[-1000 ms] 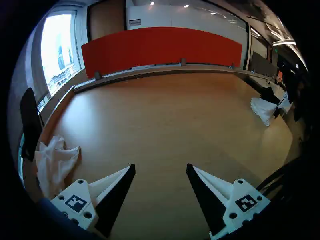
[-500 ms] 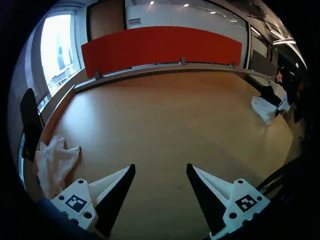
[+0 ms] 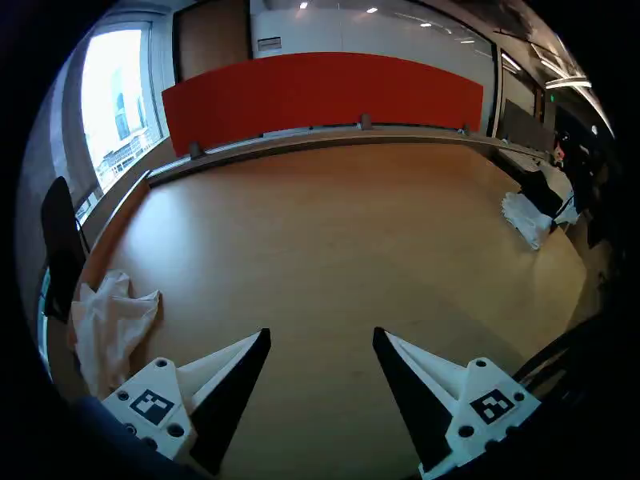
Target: Fold towel
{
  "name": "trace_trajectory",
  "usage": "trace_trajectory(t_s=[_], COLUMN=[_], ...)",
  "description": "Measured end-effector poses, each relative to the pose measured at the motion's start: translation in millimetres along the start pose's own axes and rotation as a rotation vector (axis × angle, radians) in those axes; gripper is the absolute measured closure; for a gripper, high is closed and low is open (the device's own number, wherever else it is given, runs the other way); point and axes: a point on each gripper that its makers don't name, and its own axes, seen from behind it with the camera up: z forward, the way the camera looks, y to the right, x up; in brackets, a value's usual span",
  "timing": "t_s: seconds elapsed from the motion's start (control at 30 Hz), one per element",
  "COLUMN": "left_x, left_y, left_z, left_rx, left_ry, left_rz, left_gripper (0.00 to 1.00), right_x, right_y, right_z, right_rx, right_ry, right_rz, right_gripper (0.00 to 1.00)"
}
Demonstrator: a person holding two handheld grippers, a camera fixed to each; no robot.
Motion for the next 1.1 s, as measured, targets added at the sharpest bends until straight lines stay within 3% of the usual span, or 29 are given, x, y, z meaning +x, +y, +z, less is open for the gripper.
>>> trace_trajectory(t_s=[0.1, 0.13, 0.27, 0.57, 1.1], left_x=[1, 1, 2, 2, -2], left_y=[1.4, 1.9, 3.9, 2.4, -6.7], left_z=[0.2, 0.3, 0.2, -2.0, -7.8], left_rx=[-0.002, -0.004, -0.007, -0.005, 0.012], left_ry=[0.001, 0.002, 0.004, 0.008, 0.014], left_rz=[0.002, 0.003, 0.005, 0.0, -0.015], left_gripper=[0.05, 0.05, 0.05, 0.05, 0.05], right_x=[1, 1, 3, 17, 50], right_y=[1, 1, 0, -22, -87], right_z=[-2.3, -2.9, -4.3, -3.5, 6.7], right_rx=[-0.002, -0.003, -0.003, 0.037, 0.139], right_ry=[0.01, 0.014, 0.026, 0.064, 0.119], right_rz=[0.006, 0.007, 0.009, 0.013, -0.01], right_gripper=[0.32, 0.27, 0.19, 0.19, 0.2])
